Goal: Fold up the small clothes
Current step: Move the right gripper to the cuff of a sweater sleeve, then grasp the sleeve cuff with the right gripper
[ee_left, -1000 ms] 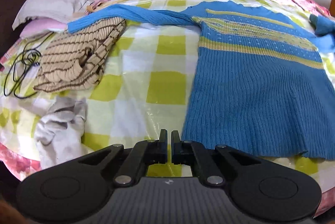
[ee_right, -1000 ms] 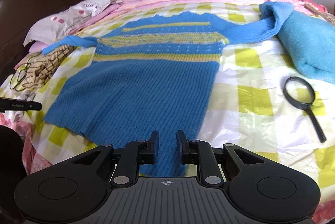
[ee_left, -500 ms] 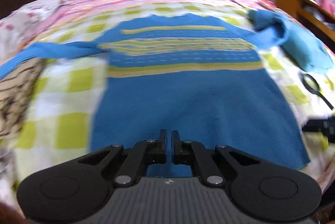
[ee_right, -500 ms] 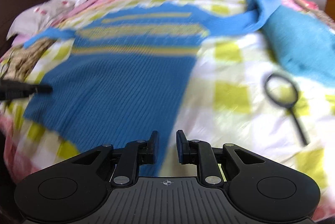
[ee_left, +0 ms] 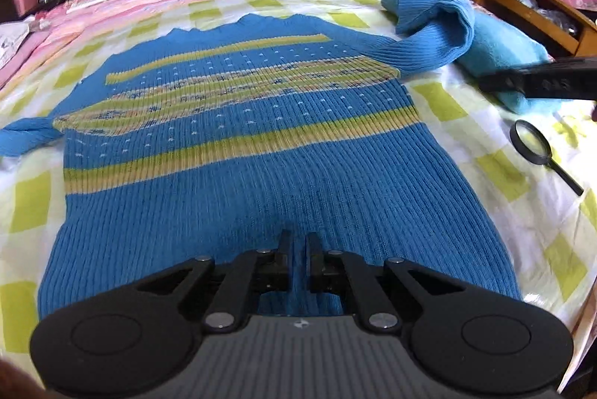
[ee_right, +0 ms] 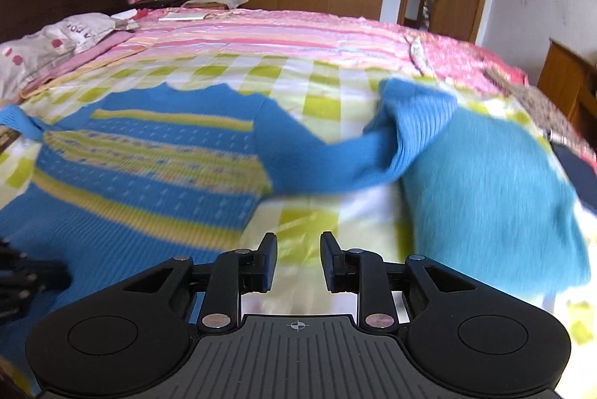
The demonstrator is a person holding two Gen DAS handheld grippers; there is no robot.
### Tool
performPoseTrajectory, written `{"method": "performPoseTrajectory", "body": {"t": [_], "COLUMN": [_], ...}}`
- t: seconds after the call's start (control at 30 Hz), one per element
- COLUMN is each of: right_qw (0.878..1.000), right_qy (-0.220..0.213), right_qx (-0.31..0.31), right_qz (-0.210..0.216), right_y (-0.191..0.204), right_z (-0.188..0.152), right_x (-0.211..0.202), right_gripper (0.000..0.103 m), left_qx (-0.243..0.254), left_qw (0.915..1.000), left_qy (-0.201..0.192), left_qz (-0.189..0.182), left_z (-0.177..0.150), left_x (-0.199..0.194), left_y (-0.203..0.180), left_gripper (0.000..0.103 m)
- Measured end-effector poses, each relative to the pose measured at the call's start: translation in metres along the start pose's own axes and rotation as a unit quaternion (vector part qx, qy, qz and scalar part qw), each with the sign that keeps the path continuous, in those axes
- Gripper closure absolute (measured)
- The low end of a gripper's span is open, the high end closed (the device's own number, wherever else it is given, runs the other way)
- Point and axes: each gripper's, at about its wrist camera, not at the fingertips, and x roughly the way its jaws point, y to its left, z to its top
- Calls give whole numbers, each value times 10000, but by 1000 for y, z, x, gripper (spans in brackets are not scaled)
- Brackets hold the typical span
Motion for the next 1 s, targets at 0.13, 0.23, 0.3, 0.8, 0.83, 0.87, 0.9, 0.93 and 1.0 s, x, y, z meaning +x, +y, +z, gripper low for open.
{"method": "performPoseTrajectory", "body": {"t": [0.13, 0.23, 0.3, 0.8, 0.83, 0.87, 0.9, 0.93, 1.0], "right_qw": [9983, 9941, 9875, 9199, 9146, 9083, 9007, 8944, 8875], "right_qy": [-203, -303, -346, 374, 381, 394, 406, 410, 413], "right_qx": [-441, -827, -1233, -3369, -3487, -3616, -3756, -3844, -3928], "right_qz": [-333, -633, -919, -1974, -2013, -2066, -2144, -2249, -2373], "right_y": [-5, -9, -9, -4, -3, -1, 2, 3, 5], "right_z": [29, 52, 64, 68, 65, 63, 60, 59, 58], "right_x": [20, 42, 59, 173, 175, 178, 181, 184, 186], "right_gripper": [77, 76, 70, 62, 62, 63, 65, 67, 69], "left_qx": [-106, -45, -160, -1154, -1215, -1216, -1187, -1152, -1061], "left_qw": [9984, 9979, 9973, 9890, 9880, 9877, 9877, 9878, 9880], "left_qy": [-304, -480, -509, -916, -944, -980, -1008, -1034, -1097], "left_qz": [-463, -429, -497, 95, 97, 119, 147, 168, 222], "left_z": [25, 45, 57, 85, 86, 86, 86, 85, 82], "left_x": [-7, 4, 15, 78, 79, 80, 80, 81, 79], "left_y": [0, -2, -2, 14, 15, 15, 14, 13, 12], "left_gripper": [89, 89, 89, 63, 63, 62, 61, 60, 58]}}
